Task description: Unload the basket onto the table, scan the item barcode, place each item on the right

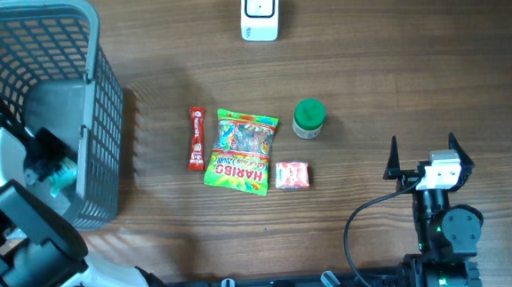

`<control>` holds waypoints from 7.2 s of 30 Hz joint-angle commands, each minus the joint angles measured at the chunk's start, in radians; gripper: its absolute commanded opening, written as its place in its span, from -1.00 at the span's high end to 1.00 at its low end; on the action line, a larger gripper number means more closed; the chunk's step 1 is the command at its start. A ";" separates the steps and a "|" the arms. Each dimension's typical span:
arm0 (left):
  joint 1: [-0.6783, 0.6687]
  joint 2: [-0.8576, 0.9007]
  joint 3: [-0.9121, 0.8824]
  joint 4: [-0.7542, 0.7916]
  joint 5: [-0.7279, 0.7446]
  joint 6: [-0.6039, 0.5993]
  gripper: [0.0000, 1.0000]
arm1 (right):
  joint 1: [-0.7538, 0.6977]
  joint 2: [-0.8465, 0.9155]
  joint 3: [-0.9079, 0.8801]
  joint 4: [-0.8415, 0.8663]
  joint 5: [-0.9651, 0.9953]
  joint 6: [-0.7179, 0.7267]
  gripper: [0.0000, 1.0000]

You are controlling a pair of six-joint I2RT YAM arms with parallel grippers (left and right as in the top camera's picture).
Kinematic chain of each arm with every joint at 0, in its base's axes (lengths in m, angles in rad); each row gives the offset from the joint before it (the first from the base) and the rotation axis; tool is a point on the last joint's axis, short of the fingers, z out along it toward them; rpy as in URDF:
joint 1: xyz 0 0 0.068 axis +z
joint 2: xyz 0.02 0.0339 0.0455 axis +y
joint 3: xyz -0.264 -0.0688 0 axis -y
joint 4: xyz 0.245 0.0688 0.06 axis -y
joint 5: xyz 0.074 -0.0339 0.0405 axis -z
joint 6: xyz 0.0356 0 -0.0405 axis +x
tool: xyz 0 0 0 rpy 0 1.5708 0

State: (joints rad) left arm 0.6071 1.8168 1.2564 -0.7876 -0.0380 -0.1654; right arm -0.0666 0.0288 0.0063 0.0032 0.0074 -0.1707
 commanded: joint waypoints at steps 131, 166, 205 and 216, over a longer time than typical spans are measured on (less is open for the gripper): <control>-0.718 -1.517 0.089 0.404 -0.264 0.261 -1.00 | 0.003 -0.004 -0.001 0.003 -0.008 -0.011 -1.00; -0.647 -1.809 -0.077 0.591 0.106 0.262 -1.00 | 0.003 -0.004 -0.001 0.003 -0.008 -0.011 -0.99; -0.648 -1.809 -1.075 0.415 0.026 0.214 -1.00 | 0.003 -0.004 -0.001 0.003 -0.008 -0.011 -0.99; -0.648 -1.809 -1.091 0.412 -0.042 0.214 -1.00 | 0.003 -0.004 -0.001 0.003 -0.008 -0.011 -1.00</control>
State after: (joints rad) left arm -0.0395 0.0147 0.1894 -0.4065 -0.0589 0.0288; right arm -0.0666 0.0288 0.0063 0.0032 0.0074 -0.1707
